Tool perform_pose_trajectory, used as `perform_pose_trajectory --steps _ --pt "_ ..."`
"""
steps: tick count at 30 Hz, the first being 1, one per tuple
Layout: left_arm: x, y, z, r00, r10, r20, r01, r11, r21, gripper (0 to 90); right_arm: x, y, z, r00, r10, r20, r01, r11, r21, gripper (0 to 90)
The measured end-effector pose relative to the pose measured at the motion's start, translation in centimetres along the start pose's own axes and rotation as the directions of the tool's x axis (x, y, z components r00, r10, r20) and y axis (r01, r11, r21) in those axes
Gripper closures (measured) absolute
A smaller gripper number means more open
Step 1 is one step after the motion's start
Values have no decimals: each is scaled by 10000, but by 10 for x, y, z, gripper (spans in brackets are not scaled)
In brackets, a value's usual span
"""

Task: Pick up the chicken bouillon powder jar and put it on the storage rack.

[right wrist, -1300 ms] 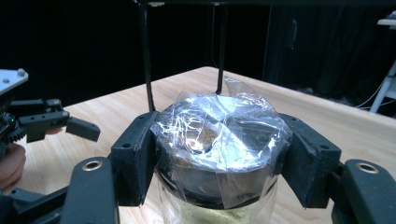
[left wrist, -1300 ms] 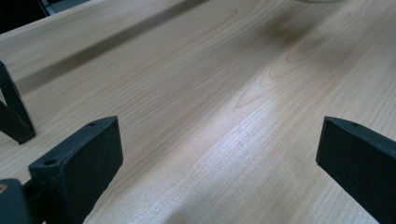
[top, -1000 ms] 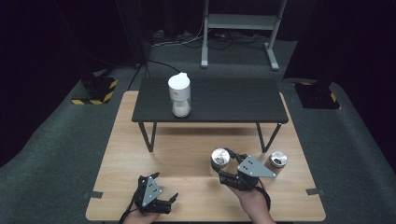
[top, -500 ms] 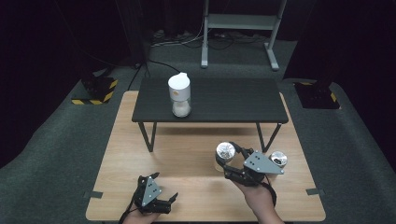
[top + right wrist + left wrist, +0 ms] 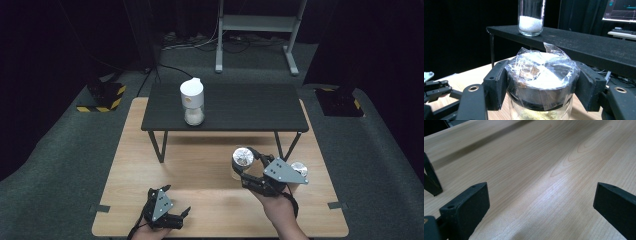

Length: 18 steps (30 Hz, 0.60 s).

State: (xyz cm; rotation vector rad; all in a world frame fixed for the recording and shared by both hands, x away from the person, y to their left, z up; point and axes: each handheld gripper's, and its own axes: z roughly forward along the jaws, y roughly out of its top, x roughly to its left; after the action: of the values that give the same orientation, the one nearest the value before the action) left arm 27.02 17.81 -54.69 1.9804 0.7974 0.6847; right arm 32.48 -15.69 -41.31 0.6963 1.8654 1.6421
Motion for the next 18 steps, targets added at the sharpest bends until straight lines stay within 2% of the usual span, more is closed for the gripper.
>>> perform_pose_trajectory --steps 18 --pt "0 0 1 10000 61 40 -61 10000 38 7 -8 22 2 9996 -173 211 179 9993 -319 339"
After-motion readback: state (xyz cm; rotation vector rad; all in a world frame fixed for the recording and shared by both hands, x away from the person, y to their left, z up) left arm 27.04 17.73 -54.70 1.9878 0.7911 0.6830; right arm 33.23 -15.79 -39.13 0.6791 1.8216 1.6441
